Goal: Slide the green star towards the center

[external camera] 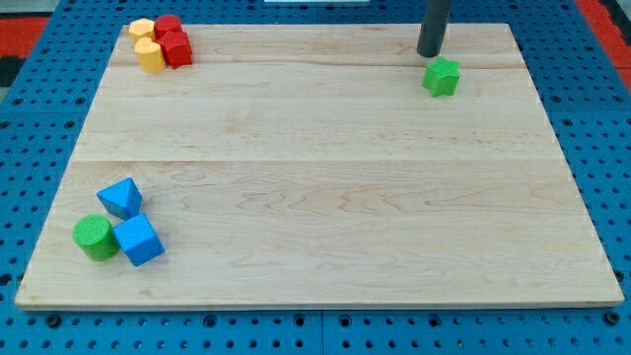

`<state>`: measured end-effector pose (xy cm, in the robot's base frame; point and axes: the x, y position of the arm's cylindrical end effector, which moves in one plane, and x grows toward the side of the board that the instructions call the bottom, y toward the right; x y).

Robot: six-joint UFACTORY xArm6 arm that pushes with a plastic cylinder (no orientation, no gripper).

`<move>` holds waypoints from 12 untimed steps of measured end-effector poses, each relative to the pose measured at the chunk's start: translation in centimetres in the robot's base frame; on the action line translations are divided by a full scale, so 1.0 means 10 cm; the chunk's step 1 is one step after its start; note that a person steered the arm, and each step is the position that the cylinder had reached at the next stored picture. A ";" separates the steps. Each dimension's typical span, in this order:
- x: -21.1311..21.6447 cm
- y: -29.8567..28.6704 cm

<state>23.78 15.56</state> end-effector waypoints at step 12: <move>1.71 0.19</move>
